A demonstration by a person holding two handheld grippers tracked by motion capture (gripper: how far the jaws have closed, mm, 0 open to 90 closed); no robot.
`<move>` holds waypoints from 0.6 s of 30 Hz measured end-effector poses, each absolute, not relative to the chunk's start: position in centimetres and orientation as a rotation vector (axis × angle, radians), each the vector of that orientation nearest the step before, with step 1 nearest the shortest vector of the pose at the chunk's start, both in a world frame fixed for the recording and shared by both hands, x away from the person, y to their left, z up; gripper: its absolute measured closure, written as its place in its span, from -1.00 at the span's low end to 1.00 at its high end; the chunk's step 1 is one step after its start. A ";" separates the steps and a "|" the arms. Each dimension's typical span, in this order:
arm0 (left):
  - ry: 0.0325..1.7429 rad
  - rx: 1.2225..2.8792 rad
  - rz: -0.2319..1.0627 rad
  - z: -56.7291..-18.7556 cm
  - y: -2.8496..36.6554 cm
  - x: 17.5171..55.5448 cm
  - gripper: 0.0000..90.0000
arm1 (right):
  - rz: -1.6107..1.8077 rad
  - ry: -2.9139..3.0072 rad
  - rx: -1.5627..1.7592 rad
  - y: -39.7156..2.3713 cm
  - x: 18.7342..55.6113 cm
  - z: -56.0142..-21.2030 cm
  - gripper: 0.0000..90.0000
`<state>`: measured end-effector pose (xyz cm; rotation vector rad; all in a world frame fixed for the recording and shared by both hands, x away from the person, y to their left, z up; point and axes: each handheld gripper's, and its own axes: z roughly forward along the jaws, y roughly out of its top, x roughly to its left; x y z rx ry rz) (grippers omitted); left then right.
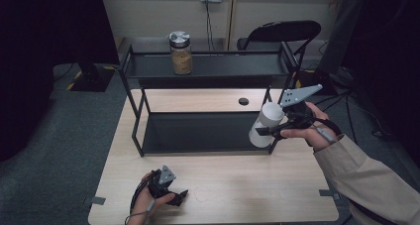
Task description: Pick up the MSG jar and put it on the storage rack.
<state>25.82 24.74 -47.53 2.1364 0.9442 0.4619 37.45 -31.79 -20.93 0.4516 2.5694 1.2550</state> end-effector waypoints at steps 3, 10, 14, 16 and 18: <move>0.943 2.138 0.461 -47.5 24.8 25.8 -1.00 | 1.241 2.574 0.441 -31.1 37.6 -19.9 -0.25; 0.943 2.139 0.461 -47.5 24.8 25.8 -1.00 | 1.234 2.581 0.442 -29.9 38.4 -17.7 -0.25; 0.943 2.138 0.461 -47.5 24.8 25.8 -1.00 | 1.221 2.588 0.442 -29.1 38.9 -16.3 -0.25; 0.943 2.138 0.461 -47.5 24.8 25.8 -1.00 | 1.220 2.592 0.448 -28.7 39.2 -15.7 -0.25; 0.943 2.138 0.461 -47.5 24.8 25.8 -1.00 | 1.212 2.591 0.449 -28.3 39.4 -15.1 -0.25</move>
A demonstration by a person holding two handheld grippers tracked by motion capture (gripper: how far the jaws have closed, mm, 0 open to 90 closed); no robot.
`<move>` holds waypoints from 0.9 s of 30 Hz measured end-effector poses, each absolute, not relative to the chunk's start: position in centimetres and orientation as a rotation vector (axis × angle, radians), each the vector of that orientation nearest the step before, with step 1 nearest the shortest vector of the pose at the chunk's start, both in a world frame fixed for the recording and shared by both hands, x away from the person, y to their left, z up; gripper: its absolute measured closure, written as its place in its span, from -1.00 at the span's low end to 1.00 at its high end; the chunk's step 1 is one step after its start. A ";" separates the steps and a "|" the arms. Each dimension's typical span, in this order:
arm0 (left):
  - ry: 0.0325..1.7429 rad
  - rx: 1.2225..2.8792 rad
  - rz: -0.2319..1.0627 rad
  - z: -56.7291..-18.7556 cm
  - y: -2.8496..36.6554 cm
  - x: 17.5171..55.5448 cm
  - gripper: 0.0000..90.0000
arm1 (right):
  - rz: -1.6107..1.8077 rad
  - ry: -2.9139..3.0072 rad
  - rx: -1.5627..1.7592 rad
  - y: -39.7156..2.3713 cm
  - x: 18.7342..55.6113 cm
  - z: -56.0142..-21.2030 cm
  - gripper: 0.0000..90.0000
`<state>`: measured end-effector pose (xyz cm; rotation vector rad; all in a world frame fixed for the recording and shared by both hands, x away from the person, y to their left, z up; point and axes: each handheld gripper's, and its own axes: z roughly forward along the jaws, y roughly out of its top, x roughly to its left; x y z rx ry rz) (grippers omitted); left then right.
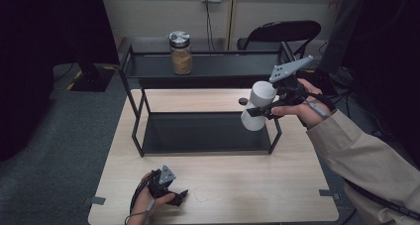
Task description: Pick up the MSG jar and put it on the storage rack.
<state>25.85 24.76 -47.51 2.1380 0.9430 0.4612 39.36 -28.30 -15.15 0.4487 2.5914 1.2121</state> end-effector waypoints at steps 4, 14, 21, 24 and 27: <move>0.943 2.138 0.461 -47.5 24.8 25.8 -1.00 | 1.210 2.595 0.454 -27.6 39.9 -14.2 -0.25; 0.943 2.138 0.461 -47.5 24.8 25.8 -1.00 | 1.205 2.579 0.489 -26.4 40.9 -11.4 -0.25; 0.944 2.136 0.462 -47.5 24.8 25.8 -1.00 | 1.185 2.567 0.508 -25.2 41.6 -9.3 -0.25; 0.943 2.137 0.462 -47.5 24.8 25.8 -1.00 | 1.202 2.551 0.523 -25.0 42.0 -8.6 -0.25; 0.943 2.137 0.462 -47.5 24.8 25.8 -1.00 | 1.210 2.534 0.546 -24.7 42.5 -8.0 -0.25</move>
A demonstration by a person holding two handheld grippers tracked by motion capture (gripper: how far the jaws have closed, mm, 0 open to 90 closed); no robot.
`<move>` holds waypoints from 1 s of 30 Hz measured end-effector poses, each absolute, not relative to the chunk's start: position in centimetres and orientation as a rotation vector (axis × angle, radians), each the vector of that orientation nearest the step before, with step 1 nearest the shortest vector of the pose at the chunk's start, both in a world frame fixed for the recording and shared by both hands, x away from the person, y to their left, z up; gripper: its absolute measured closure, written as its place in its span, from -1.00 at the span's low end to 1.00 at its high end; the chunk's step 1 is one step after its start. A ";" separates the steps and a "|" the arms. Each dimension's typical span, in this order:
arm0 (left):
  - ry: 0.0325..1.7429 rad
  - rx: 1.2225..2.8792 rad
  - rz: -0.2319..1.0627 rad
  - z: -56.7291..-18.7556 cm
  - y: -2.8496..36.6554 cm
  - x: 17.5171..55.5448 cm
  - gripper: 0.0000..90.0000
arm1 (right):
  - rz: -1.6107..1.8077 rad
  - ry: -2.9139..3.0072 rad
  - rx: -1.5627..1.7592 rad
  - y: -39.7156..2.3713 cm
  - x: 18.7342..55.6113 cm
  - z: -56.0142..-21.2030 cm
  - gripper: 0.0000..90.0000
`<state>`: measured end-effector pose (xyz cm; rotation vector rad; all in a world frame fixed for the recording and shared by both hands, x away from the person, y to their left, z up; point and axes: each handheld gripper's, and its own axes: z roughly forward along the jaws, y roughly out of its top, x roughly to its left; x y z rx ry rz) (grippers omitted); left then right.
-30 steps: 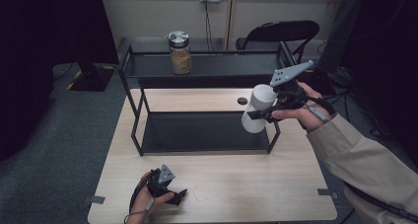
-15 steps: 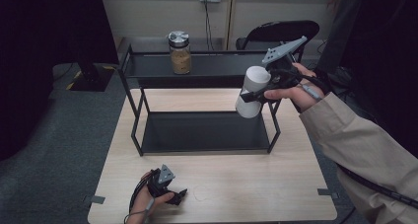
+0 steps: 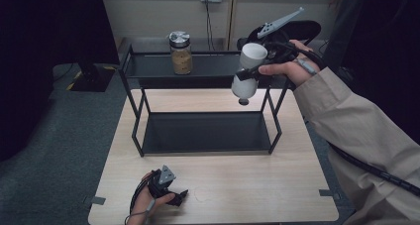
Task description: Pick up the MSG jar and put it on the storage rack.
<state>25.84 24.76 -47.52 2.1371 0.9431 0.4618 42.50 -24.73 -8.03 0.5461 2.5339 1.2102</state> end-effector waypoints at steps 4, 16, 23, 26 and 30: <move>0.943 2.137 0.461 -47.5 24.8 25.8 -1.00 | 1.186 2.519 0.582 -23.9 43.1 -7.5 -0.25; 0.943 2.137 0.462 -47.5 24.8 25.8 -1.00 | 1.152 2.451 0.667 -21.1 45.2 -6.9 -0.25; 0.943 2.137 0.462 -47.5 24.8 25.8 -1.00 | 1.171 2.420 0.718 -20.1 46.7 -7.2 -0.25; 0.943 2.137 0.462 -47.5 24.8 25.8 -1.00 | 1.162 2.412 0.737 -19.7 47.1 -7.3 -0.25; 0.943 2.137 0.462 -47.5 24.8 25.9 -1.00 | 1.165 2.401 0.767 -19.4 47.9 -7.7 -0.25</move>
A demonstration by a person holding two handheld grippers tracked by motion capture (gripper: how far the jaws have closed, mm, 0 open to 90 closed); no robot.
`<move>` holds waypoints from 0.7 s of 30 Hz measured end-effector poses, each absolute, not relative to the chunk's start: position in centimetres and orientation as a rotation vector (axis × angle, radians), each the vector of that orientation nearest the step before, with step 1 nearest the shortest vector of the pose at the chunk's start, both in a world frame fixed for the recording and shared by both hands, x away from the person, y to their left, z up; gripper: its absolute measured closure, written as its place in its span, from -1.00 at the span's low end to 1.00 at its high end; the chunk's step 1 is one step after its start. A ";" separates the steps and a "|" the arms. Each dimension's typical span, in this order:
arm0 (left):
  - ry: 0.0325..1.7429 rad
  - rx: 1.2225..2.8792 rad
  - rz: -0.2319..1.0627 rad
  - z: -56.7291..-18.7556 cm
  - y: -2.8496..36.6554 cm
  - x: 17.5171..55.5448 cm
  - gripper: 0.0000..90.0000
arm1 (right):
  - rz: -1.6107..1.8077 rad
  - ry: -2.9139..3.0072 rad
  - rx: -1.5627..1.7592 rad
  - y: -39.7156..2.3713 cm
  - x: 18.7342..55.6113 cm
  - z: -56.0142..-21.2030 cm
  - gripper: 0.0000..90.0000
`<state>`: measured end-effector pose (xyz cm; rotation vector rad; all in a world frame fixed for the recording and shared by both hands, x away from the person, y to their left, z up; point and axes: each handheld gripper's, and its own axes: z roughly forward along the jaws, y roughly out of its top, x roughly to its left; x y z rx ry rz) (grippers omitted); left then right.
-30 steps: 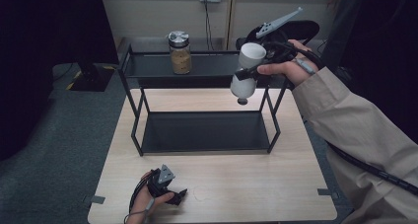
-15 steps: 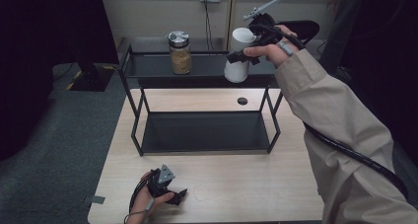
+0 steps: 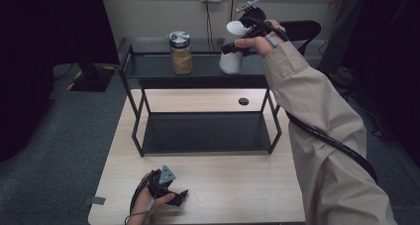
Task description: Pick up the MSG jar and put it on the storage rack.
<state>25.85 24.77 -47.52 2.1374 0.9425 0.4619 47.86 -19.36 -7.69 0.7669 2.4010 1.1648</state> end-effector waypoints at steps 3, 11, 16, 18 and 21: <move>0.943 2.137 0.462 -47.5 24.8 25.9 -1.00 | 1.151 2.392 0.780 -18.9 48.2 -7.9 -0.25; 0.943 2.138 0.461 -47.5 24.8 25.9 -1.00 | 1.150 2.395 0.790 -18.6 48.8 -8.2 -0.25; 0.943 2.137 0.461 -47.5 24.8 25.9 -1.00 | 1.169 2.384 0.795 -18.8 49.0 -8.5 -0.25; 0.942 2.138 0.462 -47.5 24.8 25.9 -1.00 | 1.178 2.378 0.801 -18.8 49.0 -8.7 -0.25; 0.942 2.138 0.462 -47.5 24.8 25.9 -1.00 | 1.199 2.362 0.803 -18.9 49.1 -9.2 -0.25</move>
